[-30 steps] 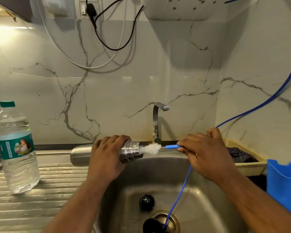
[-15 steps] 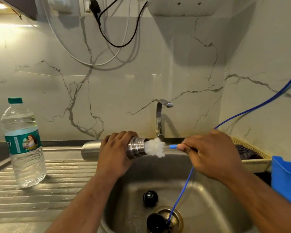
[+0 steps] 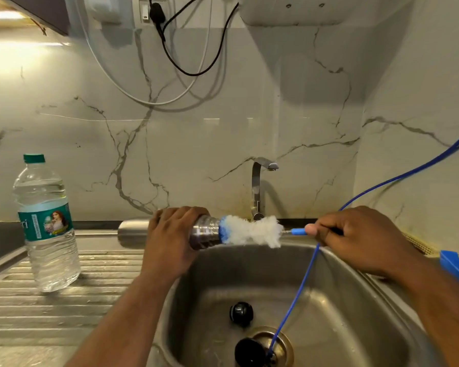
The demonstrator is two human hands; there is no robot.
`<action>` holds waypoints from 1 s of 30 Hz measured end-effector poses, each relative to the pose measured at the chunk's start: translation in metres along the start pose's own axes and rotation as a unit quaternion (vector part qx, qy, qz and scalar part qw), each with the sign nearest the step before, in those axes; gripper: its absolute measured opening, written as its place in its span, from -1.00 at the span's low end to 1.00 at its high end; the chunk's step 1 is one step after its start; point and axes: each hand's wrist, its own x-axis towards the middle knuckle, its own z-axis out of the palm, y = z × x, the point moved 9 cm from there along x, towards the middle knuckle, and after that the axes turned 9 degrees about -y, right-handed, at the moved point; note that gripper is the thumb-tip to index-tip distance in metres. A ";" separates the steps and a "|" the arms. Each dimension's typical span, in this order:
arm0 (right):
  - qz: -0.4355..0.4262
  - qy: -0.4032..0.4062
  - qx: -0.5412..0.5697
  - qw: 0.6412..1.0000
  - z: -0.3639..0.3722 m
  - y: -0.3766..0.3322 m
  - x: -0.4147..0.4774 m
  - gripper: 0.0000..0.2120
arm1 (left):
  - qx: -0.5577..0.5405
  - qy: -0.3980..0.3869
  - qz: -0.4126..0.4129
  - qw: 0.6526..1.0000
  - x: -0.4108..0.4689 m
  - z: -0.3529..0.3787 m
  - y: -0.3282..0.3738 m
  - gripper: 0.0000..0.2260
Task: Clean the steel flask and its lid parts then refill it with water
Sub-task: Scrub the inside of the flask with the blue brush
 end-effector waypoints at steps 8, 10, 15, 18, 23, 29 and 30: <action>-0.029 -0.042 0.019 0.999 0.034 -0.037 0.001 -0.53 | -0.009 -0.019 0.088 0.996 0.001 0.012 0.057 -0.38; -0.029 -0.034 0.019 0.999 0.035 -0.037 0.001 -0.53 | 0.006 -0.026 0.105 0.994 0.004 0.015 0.068 -0.35; -0.001 -0.021 0.043 0.999 0.007 -0.003 0.003 -0.54 | -0.029 0.002 0.008 1.000 -0.001 0.000 -0.002 -0.43; 0.004 -0.019 0.025 0.999 -0.001 0.001 -0.001 -0.55 | -0.014 -0.005 -0.002 1.000 -0.001 0.001 -0.002 -0.44; -0.032 -0.048 -0.007 0.998 0.022 -0.037 0.002 -0.55 | -0.032 -0.019 0.074 0.997 0.001 0.012 0.048 -0.43; 0.002 -0.039 -0.011 0.999 0.016 -0.010 0.001 -0.59 | -0.046 -0.066 0.024 0.996 0.001 0.027 0.025 -0.32; 0.013 -0.043 -0.005 0.999 0.010 0.000 0.001 -0.59 | -0.049 -0.073 -0.005 0.996 -0.001 0.027 0.006 -0.32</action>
